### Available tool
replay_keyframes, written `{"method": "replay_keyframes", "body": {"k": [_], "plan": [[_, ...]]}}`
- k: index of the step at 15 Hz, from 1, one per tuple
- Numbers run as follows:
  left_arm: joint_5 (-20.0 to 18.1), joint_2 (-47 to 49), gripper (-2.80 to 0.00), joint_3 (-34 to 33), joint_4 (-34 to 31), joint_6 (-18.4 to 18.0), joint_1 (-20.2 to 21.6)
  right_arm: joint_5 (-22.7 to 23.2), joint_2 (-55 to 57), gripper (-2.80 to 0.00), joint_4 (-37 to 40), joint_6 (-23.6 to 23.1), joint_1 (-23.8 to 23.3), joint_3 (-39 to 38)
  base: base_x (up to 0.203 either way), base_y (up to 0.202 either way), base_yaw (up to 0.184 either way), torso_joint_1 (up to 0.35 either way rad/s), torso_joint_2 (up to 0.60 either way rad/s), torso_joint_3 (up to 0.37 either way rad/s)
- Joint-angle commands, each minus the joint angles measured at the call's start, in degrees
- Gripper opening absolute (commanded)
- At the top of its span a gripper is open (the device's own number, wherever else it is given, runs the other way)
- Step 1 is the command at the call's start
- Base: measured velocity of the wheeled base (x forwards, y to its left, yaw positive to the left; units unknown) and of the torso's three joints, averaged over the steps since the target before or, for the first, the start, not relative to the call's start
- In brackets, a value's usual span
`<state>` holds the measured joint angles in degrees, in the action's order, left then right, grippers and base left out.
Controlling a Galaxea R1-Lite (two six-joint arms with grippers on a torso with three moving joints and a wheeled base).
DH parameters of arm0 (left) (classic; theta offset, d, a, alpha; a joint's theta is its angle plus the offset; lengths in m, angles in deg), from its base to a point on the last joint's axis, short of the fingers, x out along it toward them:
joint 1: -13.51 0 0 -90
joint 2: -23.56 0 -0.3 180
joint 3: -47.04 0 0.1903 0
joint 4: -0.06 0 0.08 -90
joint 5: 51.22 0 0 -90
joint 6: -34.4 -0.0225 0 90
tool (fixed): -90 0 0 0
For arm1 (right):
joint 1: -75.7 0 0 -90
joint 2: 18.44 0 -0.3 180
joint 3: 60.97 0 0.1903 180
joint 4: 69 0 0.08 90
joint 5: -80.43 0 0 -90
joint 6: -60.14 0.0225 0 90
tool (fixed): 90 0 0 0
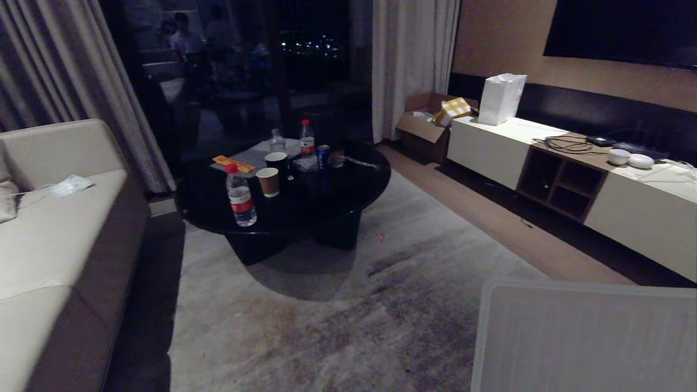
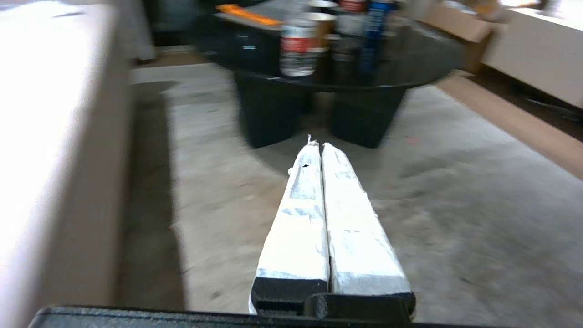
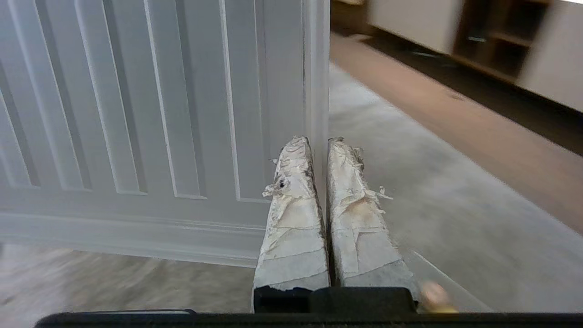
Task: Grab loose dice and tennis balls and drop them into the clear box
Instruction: Close the lid
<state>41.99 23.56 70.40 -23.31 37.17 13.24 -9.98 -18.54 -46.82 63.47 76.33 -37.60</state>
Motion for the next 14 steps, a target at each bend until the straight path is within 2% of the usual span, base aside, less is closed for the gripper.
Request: {"method": "replay_keyframes", "body": {"k": [1,10,14], "plan": [[0.03,0.09,-2.8,-0.09,0.0,0.03,0.0,0.03,0.1,-2.8,-0.04,0.01,-0.01,-0.44,0.001,-0.009,0.16,0.006,0.0,0.006],[0.03,0.09,-2.8,-0.09,0.0,0.03,0.0,-0.01,0.1,-2.8,-0.04,0.1,-0.01,-0.44,0.0,-0.007,0.159,0.001,0.0,0.003],[0.03,0.09,-2.8,-0.09,0.0,0.12,0.0,-0.02,0.1,-2.8,-0.04,0.1,-0.01,-0.44,-0.001,0.0,0.018,-0.001,0.0,0.001]]}}
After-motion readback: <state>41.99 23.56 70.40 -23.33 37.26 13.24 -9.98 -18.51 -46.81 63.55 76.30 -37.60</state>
